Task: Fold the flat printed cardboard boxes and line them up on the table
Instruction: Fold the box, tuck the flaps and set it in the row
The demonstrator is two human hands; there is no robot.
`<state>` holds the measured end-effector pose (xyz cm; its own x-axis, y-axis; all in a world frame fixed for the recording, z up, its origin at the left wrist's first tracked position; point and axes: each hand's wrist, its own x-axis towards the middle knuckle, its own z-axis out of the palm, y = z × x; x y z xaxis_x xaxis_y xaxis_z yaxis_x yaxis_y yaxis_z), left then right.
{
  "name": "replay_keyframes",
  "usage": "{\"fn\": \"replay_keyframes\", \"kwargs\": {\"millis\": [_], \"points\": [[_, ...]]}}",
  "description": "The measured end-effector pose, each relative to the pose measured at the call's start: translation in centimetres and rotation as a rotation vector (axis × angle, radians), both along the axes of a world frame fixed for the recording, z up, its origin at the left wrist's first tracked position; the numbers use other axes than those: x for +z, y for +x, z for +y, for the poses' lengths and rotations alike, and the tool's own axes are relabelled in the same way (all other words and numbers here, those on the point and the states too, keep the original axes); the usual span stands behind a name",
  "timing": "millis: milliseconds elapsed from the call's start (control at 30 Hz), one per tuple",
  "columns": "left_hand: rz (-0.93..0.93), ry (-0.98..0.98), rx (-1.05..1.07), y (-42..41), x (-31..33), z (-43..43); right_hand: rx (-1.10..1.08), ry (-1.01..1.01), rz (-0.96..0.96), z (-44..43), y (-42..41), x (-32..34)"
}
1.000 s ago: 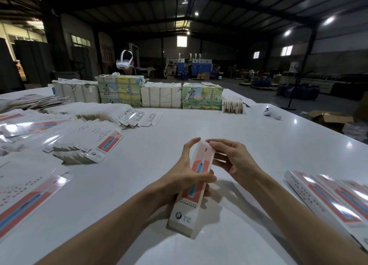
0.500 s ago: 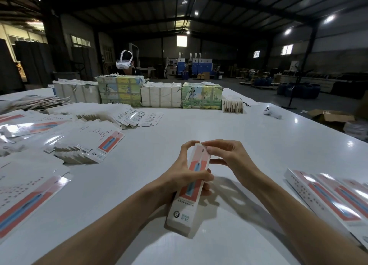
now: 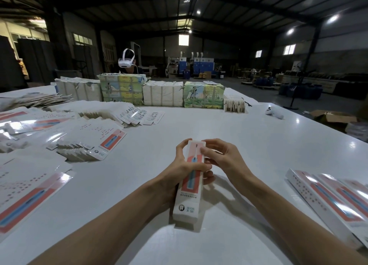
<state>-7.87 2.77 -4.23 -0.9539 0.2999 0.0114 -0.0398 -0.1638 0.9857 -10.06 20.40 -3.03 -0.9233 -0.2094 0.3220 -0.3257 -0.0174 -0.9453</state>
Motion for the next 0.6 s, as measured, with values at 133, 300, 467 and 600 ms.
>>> {"fn": "replay_keyframes", "kwargs": {"millis": [133,300,467,600], "points": [[-0.027,0.045,-0.017,0.2,-0.2,0.2,0.012,0.016,0.004,0.6,0.4,0.2],[-0.017,0.112,0.028,0.5,-0.3,0.9,-0.159,0.216,0.126,-0.5,0.9,-0.2],[-0.084,0.436,0.063,0.9,0.6,1.3,-0.192,0.611,0.383,-1.2,1.8,-0.4],[-0.116,0.289,-0.064,1.6,1.2,0.4,-0.122,0.844,0.346,-0.6,3.0,0.2]]}}
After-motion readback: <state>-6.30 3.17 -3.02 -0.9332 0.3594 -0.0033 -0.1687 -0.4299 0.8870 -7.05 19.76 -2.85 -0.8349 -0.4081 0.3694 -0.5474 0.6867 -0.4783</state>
